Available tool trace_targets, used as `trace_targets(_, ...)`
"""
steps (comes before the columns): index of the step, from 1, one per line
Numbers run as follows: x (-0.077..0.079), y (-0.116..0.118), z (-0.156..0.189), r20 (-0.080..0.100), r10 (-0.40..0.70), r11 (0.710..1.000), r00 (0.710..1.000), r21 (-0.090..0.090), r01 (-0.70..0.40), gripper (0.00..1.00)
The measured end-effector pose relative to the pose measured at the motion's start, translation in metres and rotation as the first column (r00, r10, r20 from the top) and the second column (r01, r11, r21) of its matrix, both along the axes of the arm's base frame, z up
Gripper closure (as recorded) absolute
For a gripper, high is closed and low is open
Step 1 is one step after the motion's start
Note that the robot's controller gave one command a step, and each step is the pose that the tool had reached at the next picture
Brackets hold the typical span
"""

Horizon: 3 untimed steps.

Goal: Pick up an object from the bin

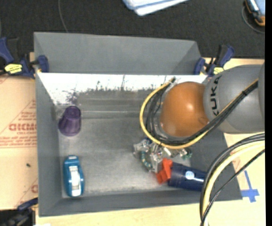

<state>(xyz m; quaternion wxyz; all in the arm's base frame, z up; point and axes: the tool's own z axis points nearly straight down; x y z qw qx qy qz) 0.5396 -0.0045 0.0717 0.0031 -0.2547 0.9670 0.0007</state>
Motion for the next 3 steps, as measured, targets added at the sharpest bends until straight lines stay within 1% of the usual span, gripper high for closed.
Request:
trace_targets(1,0.003,-0.020,0.022,0.004,-0.057,0.998,0.998,0.002,0.057,0.00)
trace_targets(2,0.005,-0.031,0.033,0.007,-0.088,0.996,0.996,0.003,0.088,0.00)
trace_targets(3,0.011,-0.032,0.007,0.006,-0.070,0.998,0.998,0.005,0.070,0.00)
